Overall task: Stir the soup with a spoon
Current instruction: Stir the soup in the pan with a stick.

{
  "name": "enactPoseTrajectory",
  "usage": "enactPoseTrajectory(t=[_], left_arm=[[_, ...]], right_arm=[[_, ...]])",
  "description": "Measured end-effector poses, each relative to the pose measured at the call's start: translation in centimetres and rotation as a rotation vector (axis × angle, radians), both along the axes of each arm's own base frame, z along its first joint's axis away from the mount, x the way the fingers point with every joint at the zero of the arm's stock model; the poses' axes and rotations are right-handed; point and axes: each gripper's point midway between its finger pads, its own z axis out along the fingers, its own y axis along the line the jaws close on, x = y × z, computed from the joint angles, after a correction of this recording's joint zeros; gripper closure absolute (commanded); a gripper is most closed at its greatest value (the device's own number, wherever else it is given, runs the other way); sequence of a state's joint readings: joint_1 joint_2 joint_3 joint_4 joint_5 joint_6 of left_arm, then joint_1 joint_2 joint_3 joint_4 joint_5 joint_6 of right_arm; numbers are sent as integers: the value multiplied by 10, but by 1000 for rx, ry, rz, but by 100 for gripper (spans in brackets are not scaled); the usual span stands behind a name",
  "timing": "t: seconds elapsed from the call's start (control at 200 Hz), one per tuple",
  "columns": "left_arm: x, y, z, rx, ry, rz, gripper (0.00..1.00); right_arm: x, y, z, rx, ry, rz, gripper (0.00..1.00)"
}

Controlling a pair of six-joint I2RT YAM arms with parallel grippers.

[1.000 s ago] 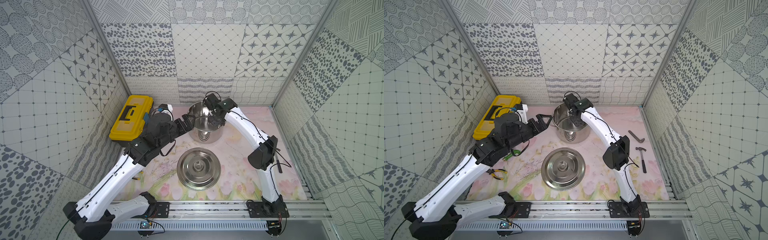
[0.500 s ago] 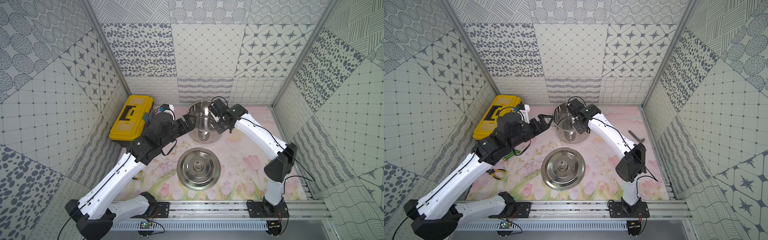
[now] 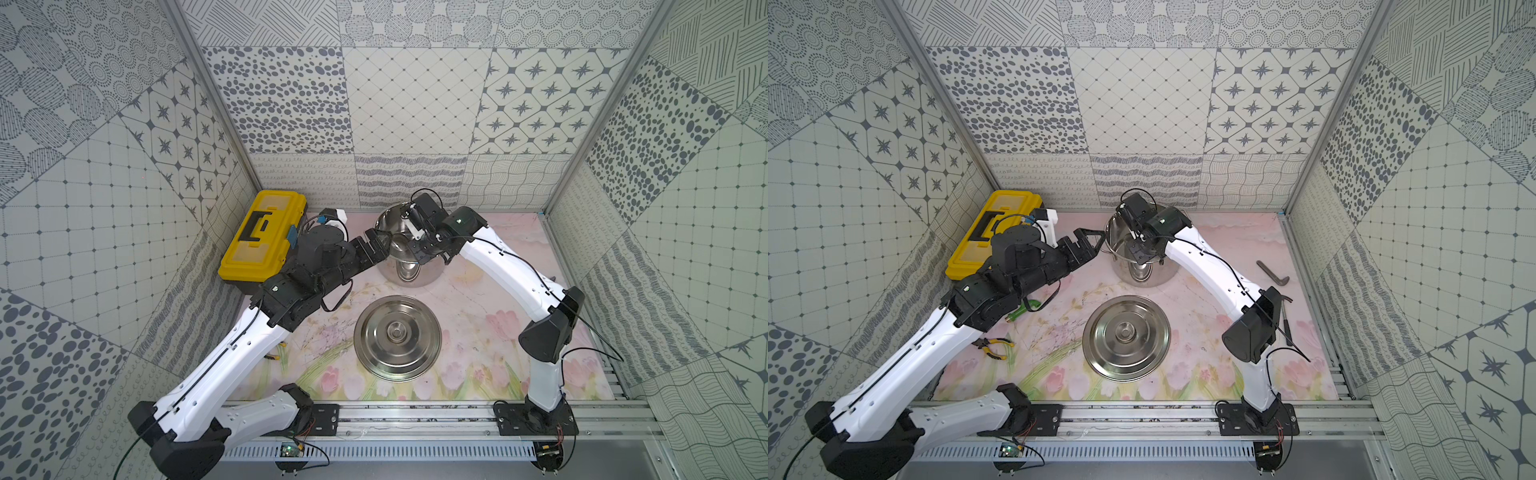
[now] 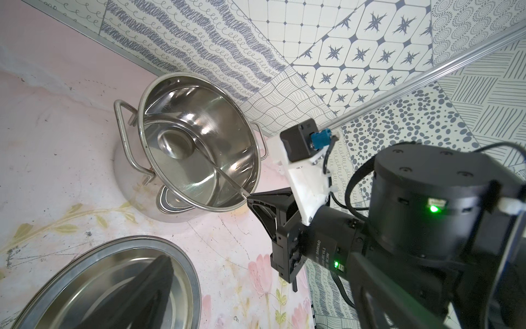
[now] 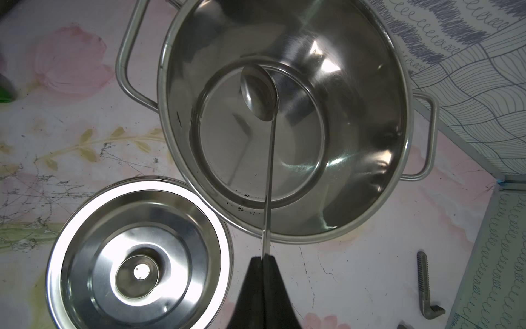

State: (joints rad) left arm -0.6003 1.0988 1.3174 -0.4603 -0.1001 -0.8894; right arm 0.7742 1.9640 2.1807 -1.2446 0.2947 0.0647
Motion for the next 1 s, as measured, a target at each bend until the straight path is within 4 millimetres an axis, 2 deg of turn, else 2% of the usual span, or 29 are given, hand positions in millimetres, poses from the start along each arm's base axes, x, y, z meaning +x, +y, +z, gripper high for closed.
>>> enactPoseTrajectory(t=[0.285, 0.48, 0.845, 1.0], left_arm=[[-5, 4, 4, -14, -8, 3, 1], [-6, 4, 4, -16, -10, 3, 1], [-4, 3, 5, -15, -9, 3, 0], [-3, 2, 5, -14, -8, 3, 0]], right_arm=[[24, 21, -6, 6, -22, -2, 100], [40, 19, -5, -14, -49, -18, 100], [67, -22, -7, -71, -59, -96, 100], [70, -39, -26, -130, -23, -113, 100]])
